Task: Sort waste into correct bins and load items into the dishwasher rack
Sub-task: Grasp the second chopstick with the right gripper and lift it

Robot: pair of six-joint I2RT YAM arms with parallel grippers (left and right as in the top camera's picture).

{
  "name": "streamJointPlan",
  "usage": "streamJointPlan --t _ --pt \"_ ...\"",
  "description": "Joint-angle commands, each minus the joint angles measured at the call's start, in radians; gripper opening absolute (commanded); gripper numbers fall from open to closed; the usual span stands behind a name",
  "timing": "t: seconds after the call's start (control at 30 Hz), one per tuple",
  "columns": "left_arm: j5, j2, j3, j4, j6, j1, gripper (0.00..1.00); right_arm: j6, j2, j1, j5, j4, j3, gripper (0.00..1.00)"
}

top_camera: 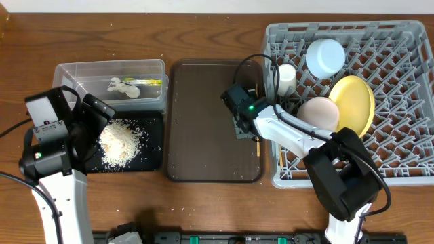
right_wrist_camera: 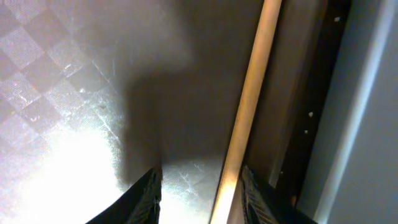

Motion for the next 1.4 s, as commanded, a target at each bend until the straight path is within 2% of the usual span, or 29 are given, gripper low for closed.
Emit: streamJointPlan --t 0.0,0.2,0.63,0.7,0.8,1.0,1.1,1.37 --pt "-0.005 0.002 0.015 0.000 0.000 0.005 0.94 0.014 0.008 -0.008 0.044 -0.028 0.059 0.41" --pt "-0.005 0.002 0.015 0.000 0.000 0.005 0.94 0.078 0.010 -0.017 0.039 -0.083 0.050 0.41" --pt "-0.005 0.002 0.015 0.000 0.000 0.005 0.94 0.105 0.010 -0.017 -0.013 0.004 -0.035 0.35" --pt "-0.005 0.002 0.015 0.000 0.000 0.005 0.94 0.105 0.010 -0.017 -0.013 0.003 -0.035 0.28" --pt "-0.005 0.002 0.015 0.000 0.000 0.005 0.94 0.105 0.010 -0.016 -0.015 0.008 -0.035 0.11" --pt "-0.005 0.002 0.015 0.000 0.000 0.005 0.94 0.104 0.010 -0.002 -0.025 0.029 -0.035 0.10" --pt "-0.005 0.002 0.015 0.000 0.000 0.005 0.94 0.104 0.010 0.006 -0.025 0.029 -0.035 0.01" --pt "-0.005 0.002 0.015 0.000 0.000 0.005 0.94 0.056 0.010 0.030 -0.046 0.066 -0.035 0.01"
